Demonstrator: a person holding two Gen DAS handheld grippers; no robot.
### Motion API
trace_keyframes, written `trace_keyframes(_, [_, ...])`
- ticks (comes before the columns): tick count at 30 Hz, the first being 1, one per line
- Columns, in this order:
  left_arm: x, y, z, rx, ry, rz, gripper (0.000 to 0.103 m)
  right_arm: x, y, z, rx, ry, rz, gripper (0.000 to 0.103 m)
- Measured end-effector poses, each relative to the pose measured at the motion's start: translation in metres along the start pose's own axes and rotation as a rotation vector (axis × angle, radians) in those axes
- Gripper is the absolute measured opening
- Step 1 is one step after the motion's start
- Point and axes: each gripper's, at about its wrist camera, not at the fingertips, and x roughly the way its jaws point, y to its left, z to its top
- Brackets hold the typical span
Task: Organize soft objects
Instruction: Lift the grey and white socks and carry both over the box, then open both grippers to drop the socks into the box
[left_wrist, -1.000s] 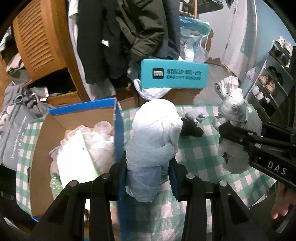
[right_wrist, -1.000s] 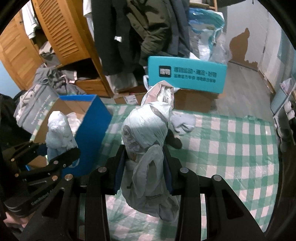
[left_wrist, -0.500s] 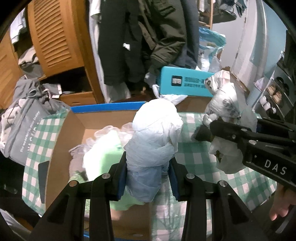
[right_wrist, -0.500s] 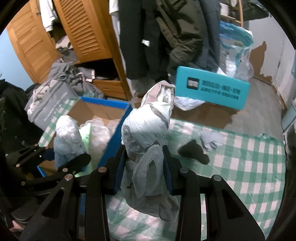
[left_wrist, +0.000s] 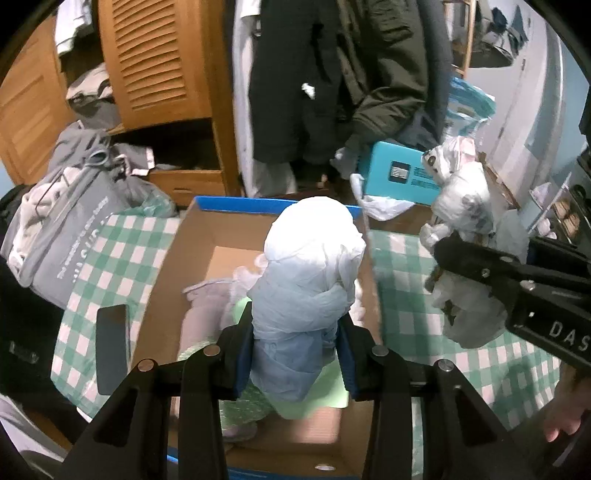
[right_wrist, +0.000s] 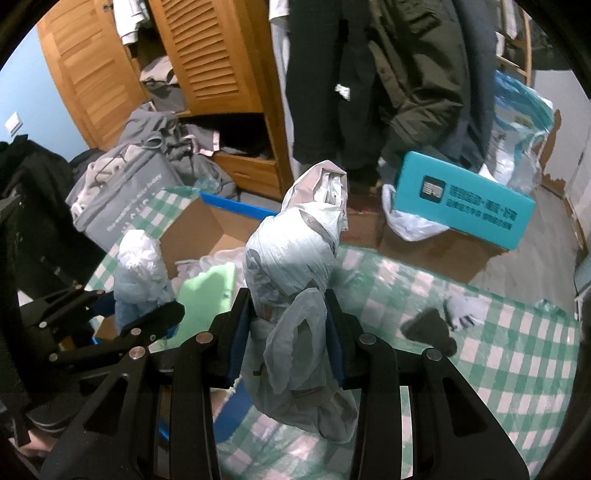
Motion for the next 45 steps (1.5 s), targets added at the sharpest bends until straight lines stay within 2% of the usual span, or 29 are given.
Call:
trace_keyframes(9, [0.019, 0.035, -0.002, -0.073, 0.042, 0.021, 0.040, 0.019, 0.029, 0.022, -0.052, 0.008, 0.028, 0.036])
trace_keyframes(16, [0.040, 0.057, -0.005, -0.124, 0.091, 0.034, 0.040, 0.048, 0.045, 0.031, -0.090, 0.059, 0.039, 0.036])
trace_keyframes(31, [0.054, 0.077, -0.009, -0.207, 0.135, 0.019, 0.042, 0.084, 0.069, 0.044, -0.135, 0.151, 0.090, 0.036])
trace_keyframes(32, [0.053, 0.077, -0.009, -0.208, 0.136, 0.022, 0.047, 0.086, 0.070, 0.043, -0.137, 0.159, 0.094, 0.037])
trace_keyframes(35, [0.047, 0.078, -0.009, -0.210, 0.127, 0.035, 0.066, 0.092, 0.072, 0.042, -0.137, 0.172, 0.100, 0.042])
trace_keyframes(36, [0.045, 0.078, -0.009, -0.209, 0.121, 0.037, 0.069, 0.093, 0.072, 0.042, -0.135, 0.174, 0.097, 0.045])
trace_keyframes(38, [0.040, 0.076, -0.007, -0.196, 0.103, 0.042, 0.069, 0.092, 0.072, 0.043, -0.127, 0.171, 0.091, 0.062])
trace_keyframes(45, [0.031, 0.072, -0.004, -0.177, 0.078, 0.041, 0.071, 0.076, 0.069, 0.045, -0.116, 0.132, 0.083, 0.065])
